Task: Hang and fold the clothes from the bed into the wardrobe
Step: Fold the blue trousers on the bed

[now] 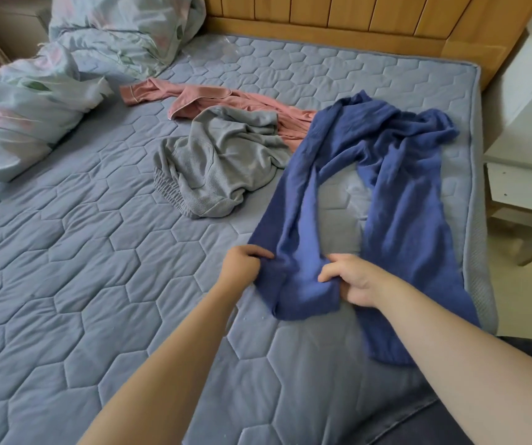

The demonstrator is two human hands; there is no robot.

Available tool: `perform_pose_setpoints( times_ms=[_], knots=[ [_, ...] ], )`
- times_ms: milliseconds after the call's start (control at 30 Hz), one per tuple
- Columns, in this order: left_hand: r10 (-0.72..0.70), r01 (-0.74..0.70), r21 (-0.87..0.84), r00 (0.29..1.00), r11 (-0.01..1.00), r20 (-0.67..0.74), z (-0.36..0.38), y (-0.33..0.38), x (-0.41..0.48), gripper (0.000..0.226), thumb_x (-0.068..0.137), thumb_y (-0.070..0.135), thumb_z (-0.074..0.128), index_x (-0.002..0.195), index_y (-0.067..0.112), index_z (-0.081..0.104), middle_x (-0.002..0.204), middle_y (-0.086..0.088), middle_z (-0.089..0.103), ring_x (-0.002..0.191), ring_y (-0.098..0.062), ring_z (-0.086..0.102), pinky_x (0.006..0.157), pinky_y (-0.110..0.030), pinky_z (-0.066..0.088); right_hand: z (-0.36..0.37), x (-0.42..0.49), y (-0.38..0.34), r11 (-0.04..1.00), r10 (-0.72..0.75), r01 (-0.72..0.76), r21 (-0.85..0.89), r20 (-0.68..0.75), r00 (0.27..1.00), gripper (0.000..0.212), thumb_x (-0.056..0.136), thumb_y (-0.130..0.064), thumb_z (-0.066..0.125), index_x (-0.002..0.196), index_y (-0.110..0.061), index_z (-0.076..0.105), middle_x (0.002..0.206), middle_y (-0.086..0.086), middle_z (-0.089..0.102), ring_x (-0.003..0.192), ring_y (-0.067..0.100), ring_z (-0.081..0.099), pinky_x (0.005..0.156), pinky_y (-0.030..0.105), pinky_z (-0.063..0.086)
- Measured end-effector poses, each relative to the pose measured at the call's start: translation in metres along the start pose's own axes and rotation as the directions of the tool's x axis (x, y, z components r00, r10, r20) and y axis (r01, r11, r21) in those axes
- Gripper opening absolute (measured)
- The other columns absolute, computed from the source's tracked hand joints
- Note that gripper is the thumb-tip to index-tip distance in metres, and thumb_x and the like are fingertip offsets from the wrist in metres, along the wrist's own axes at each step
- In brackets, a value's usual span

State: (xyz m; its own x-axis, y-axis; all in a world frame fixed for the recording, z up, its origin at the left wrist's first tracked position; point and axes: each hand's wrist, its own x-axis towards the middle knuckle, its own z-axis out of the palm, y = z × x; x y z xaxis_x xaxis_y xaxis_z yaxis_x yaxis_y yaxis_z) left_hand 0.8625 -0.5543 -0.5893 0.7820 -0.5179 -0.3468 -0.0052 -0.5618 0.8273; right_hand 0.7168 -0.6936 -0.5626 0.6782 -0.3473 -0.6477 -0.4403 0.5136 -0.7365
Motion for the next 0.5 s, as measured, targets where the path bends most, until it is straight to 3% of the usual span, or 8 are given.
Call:
perform_pose_setpoints(
  times_ms=[67, 133, 200, 300, 333, 400, 500],
  knots=[
    [-0.306, 0.275, -0.329, 0.951, 0.903, -0.045, -0.011, -0.012, 0.001, 0.036, 0.078, -0.012, 0.043, 0.064, 0.009, 0.067, 0.052, -0.002, 0.064, 0.053, -0.016, 0.059, 0.043, -0.013, 0.045, -0.017, -0.004, 0.001, 0.994, 0.092, -0.090, -0.056, 0.033, 0.995, 0.034, 0.076, 0.022, 0.036, 0.078, -0.001, 0.061, 0.071, 0.016, 0.062, 0.060, 0.025, 0.063, 0.054, 0.026, 0.052],
    [-0.454, 0.428, -0.388, 0.891, 0.816, 0.027, -0.019, -0.027, -0.005, 0.025, 0.084, 0.003, 0.049, 0.062, 0.002, 0.061, 0.042, -0.006, 0.058, 0.035, -0.017, 0.054, 0.036, -0.016, 0.042, -0.029, -0.010, 0.011, 0.918, 0.258, -0.245, -0.311, -0.001, 0.966, 0.026, 0.080, 0.018, 0.041, 0.073, -0.004, 0.052, 0.061, 0.012, 0.054, 0.050, 0.020, 0.058, 0.047, 0.022, 0.047],
    [-0.425, 0.419, -0.291, 0.904, 0.860, 0.047, -0.020, -0.035, -0.007, 0.041, 0.090, 0.028, 0.049, 0.064, 0.000, 0.063, 0.049, -0.009, 0.063, 0.038, -0.020, 0.058, 0.041, -0.020, 0.046, -0.035, -0.012, 0.024, 0.857, 0.360, -0.337, -0.390, -0.016, 0.933, 0.020, 0.085, 0.012, 0.052, 0.072, -0.004, 0.052, 0.059, 0.011, 0.055, 0.051, 0.019, 0.058, 0.047, 0.024, 0.049],
    [-0.360, 0.354, -0.174, 0.933, 0.919, 0.000, -0.012, -0.027, -0.003, 0.059, 0.081, 0.061, 0.057, 0.080, 0.003, 0.064, 0.062, -0.012, 0.068, 0.052, -0.025, 0.067, 0.042, -0.025, 0.048, -0.033, -0.011, 0.030, 0.926, 0.321, -0.315, -0.207, -0.003, 0.947, 0.004, 0.088, -0.007, 0.064, 0.087, -0.003, 0.062, 0.080, 0.013, 0.065, 0.071, 0.024, 0.062, 0.063, 0.031, 0.052],
    [-0.344, 0.340, -0.120, 0.939, 0.933, -0.015, -0.007, -0.022, -0.002, 0.061, 0.078, 0.064, 0.059, 0.086, 0.004, 0.061, 0.071, -0.013, 0.068, 0.061, -0.028, 0.068, 0.044, -0.026, 0.048, -0.034, -0.009, 0.029, 0.951, 0.287, -0.285, -0.123, -0.002, 0.958, 0.010, 0.089, -0.012, 0.064, 0.093, -0.003, 0.065, 0.086, 0.013, 0.067, 0.075, 0.024, 0.063, 0.068, 0.031, 0.053],
    [-0.298, 0.299, 0.038, 0.954, 0.954, -0.017, 0.003, -0.012, -0.001, 0.059, 0.076, 0.060, 0.065, 0.093, 0.004, 0.059, 0.087, -0.009, 0.063, 0.081, -0.030, 0.065, 0.056, -0.027, 0.046, -0.034, -0.005, 0.028, 0.973, 0.227, -0.227, 0.040, -0.007, 0.974, 0.018, 0.092, -0.017, 0.061, 0.098, -0.001, 0.068, 0.091, 0.013, 0.072, 0.078, 0.024, 0.069, 0.070, 0.031, 0.055],
    [-0.233, 0.223, 0.144, 0.971, 0.964, 0.059, 0.017, -0.008, -0.003, 0.044, 0.076, 0.025, 0.073, 0.110, 0.002, 0.057, 0.102, -0.009, 0.063, 0.096, -0.026, 0.061, 0.071, -0.028, 0.044, -0.031, -0.008, 0.024, 0.977, 0.183, -0.179, 0.120, -0.028, 0.983, 0.014, 0.093, -0.005, 0.055, 0.097, 0.003, 0.067, 0.082, 0.013, 0.073, 0.069, 0.022, 0.071, 0.063, 0.030, 0.055]
  ],
)
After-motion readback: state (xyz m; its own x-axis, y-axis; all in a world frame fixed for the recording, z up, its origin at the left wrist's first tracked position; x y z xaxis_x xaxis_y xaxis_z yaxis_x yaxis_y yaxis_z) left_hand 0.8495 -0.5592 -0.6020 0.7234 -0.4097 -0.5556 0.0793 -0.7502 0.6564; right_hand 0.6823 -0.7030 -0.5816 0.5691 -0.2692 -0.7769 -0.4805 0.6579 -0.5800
